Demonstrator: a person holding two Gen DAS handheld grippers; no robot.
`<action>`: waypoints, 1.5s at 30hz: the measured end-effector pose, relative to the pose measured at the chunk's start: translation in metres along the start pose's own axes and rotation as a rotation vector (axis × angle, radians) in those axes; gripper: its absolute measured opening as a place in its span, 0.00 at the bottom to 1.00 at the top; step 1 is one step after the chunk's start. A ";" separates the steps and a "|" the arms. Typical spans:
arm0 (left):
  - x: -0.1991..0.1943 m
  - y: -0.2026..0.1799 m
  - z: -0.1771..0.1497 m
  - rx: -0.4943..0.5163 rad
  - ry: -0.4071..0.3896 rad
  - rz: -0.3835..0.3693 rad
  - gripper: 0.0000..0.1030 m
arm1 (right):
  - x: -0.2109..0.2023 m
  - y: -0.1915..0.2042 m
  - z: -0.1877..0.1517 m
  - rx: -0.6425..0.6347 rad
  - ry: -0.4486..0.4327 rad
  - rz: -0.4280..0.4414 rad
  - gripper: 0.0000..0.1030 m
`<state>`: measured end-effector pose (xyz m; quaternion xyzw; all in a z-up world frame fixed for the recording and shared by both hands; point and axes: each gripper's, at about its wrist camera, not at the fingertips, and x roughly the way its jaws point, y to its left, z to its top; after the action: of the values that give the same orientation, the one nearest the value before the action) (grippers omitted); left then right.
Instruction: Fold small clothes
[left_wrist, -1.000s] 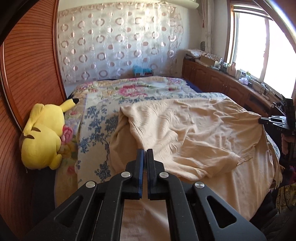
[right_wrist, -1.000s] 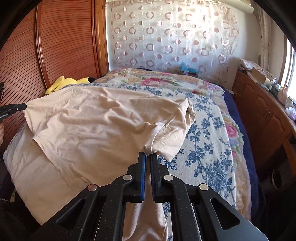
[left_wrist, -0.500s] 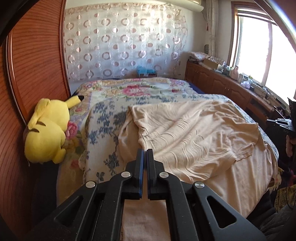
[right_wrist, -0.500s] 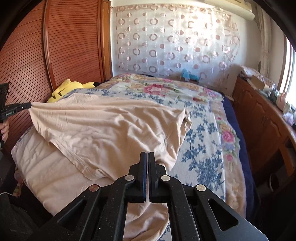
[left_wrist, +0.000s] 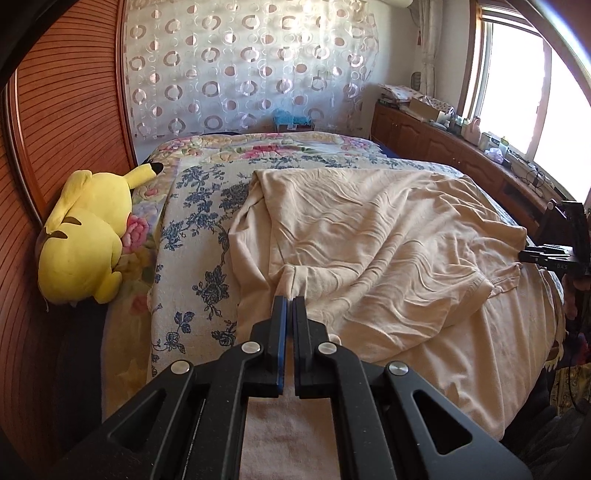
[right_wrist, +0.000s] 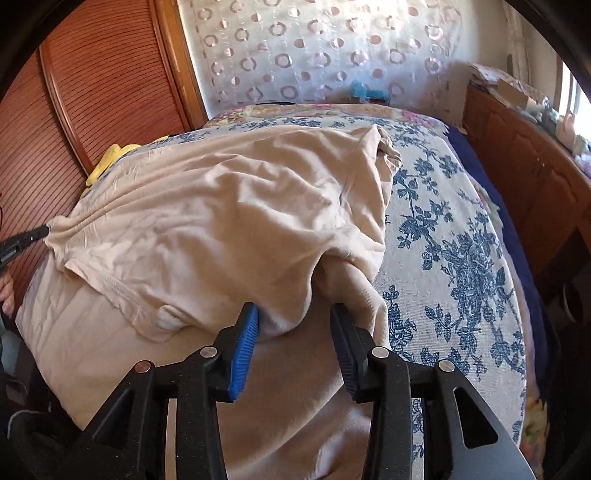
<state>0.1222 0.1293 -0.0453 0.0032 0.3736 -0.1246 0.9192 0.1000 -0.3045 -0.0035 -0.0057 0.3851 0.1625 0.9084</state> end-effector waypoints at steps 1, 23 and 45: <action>0.001 0.000 0.000 -0.001 0.002 -0.002 0.03 | 0.002 0.002 0.001 0.002 -0.006 0.009 0.41; -0.118 0.008 0.011 -0.043 -0.197 -0.058 0.03 | -0.121 0.017 -0.020 -0.149 -0.177 0.131 0.01; -0.089 -0.005 -0.066 -0.037 -0.021 -0.028 0.77 | -0.110 0.004 -0.102 -0.148 0.042 -0.001 0.32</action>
<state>0.0146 0.1506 -0.0311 -0.0204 0.3662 -0.1304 0.9211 -0.0438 -0.3460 0.0022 -0.0766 0.3909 0.1901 0.8973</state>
